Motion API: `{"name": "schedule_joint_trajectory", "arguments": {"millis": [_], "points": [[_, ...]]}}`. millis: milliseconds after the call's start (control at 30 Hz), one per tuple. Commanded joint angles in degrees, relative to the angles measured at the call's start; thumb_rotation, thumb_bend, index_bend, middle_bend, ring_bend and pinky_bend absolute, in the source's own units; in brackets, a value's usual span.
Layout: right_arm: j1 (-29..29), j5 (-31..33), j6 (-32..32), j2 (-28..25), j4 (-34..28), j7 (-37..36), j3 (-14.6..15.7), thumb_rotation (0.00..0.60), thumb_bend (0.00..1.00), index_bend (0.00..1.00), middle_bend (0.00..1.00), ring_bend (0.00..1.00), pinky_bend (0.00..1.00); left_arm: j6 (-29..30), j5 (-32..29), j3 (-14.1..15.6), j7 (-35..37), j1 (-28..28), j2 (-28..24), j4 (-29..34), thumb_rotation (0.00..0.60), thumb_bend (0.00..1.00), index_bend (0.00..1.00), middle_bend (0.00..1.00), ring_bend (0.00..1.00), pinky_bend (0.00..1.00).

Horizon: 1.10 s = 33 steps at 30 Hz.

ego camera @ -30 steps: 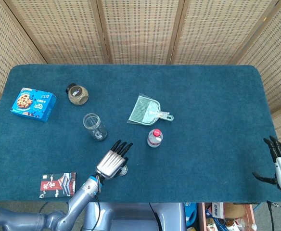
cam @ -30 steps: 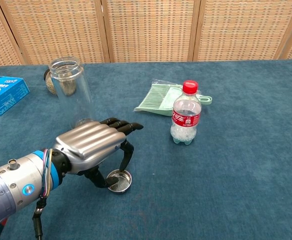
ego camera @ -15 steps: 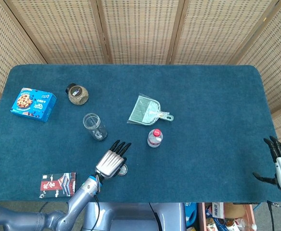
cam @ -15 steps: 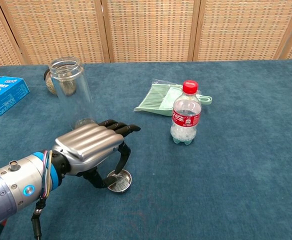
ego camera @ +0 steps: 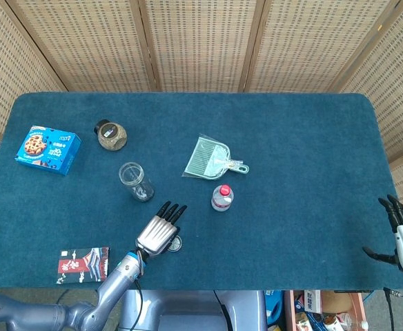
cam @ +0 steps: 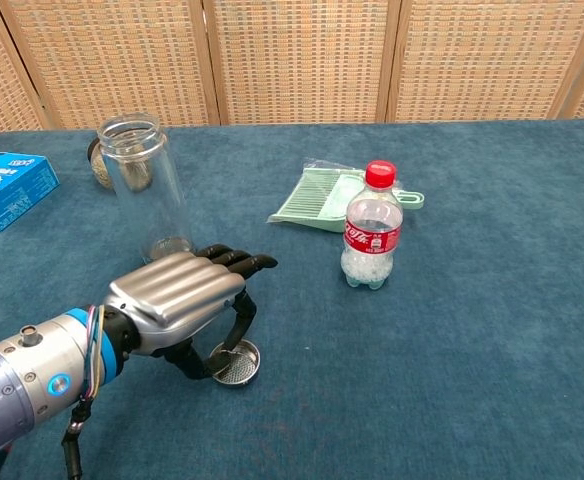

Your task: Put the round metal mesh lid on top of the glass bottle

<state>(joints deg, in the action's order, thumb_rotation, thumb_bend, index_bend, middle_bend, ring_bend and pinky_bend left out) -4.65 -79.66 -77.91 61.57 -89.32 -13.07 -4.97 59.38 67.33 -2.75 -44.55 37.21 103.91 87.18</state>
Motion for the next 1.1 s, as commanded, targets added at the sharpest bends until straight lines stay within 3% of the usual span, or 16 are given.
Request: {"name": "schedule_joint_trajectory", "arguments": {"millis": [33, 1100], "points": [[0.0, 0.0, 0.0, 0.0, 0.0, 0.1, 0.0, 0.600, 0.05, 0.09, 0.00, 0.00, 0.00, 0.1, 0.0, 0.0, 0.1, 0.0, 0.0, 0.0, 0.600, 0.40, 0.66, 0.00, 0.00, 0.00], [0.1, 0.4, 0.0, -0.1, 0.0, 0.0, -0.1, 0.600, 0.05, 0.09, 0.00, 0.00, 0.00, 4.7, 4.4, -0.9, 4.5, -0.6, -5.2, 6.0, 0.600, 0.41, 0.68, 0.00, 0.00, 0.00]]}}
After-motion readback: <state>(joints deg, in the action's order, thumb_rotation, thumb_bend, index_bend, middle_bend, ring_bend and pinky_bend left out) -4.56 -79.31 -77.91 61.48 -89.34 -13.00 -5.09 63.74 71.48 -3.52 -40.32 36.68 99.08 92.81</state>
